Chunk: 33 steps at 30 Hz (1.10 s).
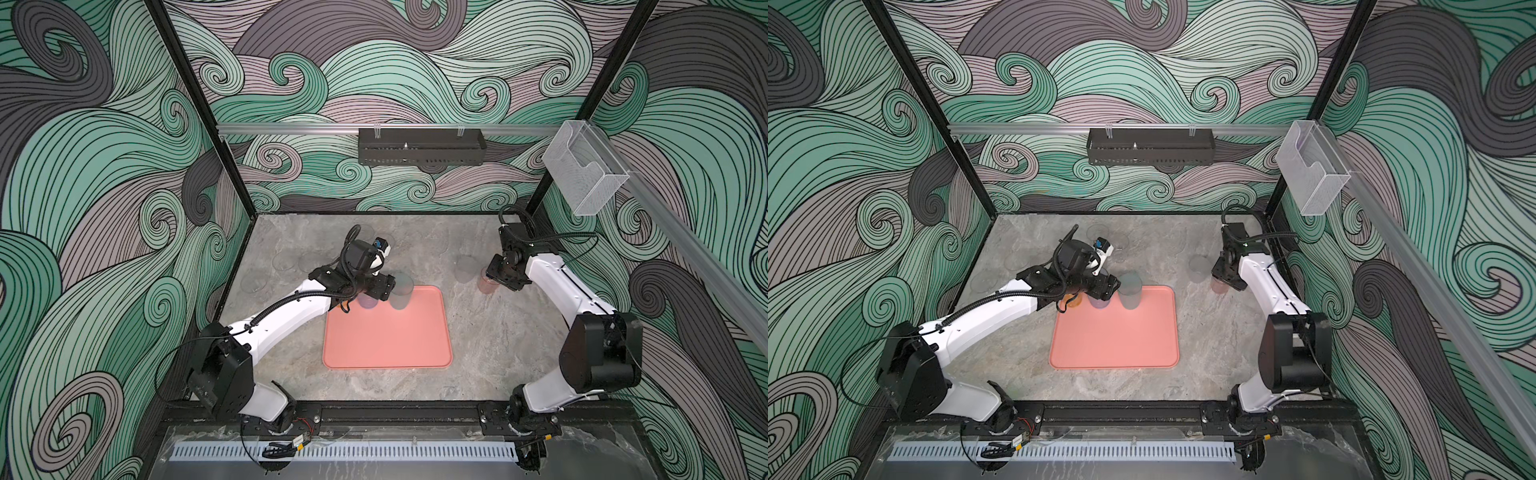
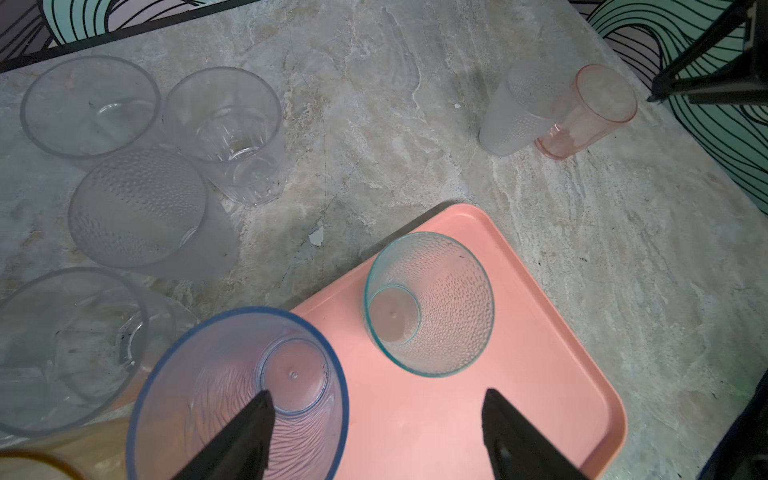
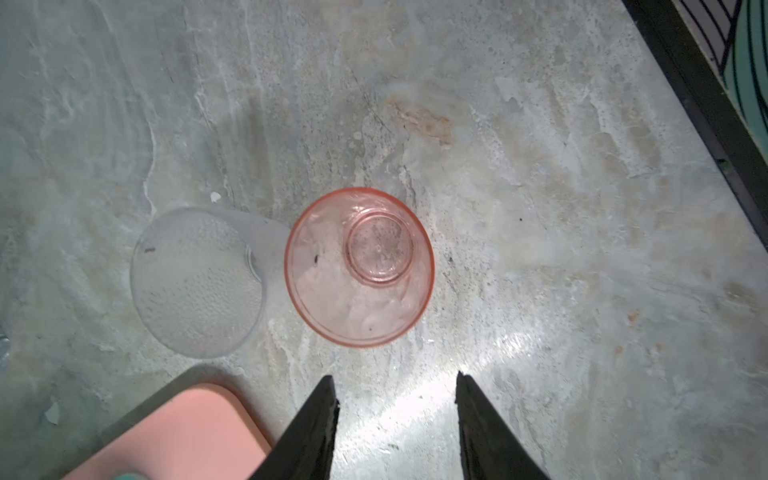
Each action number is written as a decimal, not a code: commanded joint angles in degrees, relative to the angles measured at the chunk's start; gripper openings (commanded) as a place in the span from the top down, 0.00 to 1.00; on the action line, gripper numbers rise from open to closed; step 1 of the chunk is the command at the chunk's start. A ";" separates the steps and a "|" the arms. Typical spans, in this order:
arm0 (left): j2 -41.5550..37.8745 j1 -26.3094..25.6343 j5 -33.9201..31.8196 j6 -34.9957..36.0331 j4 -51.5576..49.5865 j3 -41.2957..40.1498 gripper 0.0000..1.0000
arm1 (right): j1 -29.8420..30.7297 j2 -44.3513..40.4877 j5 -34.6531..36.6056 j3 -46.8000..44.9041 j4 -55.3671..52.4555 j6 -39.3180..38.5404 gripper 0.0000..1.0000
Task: Place the glasses into the tray
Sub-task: Pick up the glass from the middle-right of the table.
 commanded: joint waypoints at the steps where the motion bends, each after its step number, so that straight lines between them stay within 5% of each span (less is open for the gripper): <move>1: 0.64 -0.36 -1.01 0.92 -1.33 0.32 0.19 | -1.65 2.18 -2.41 0.03 4.14 1.49 0.53; 15: 1.00 -0.36 -1.65 1.22 -2.04 1.01 0.19 | -3.35 7.11 -3.64 -2.58 7.05 2.59 0.58; 23: 0.52 -0.30 -2.92 1.37 -2.35 1.01 0.19 | -3.37 8.13 -4.11 -3.34 8.61 2.08 0.78; 33: -1.02 -0.30 -4.95 1.02 -1.83 1.19 0.19 | -2.43 -1.57 -5.79 -3.78 2.70 1.01 0.94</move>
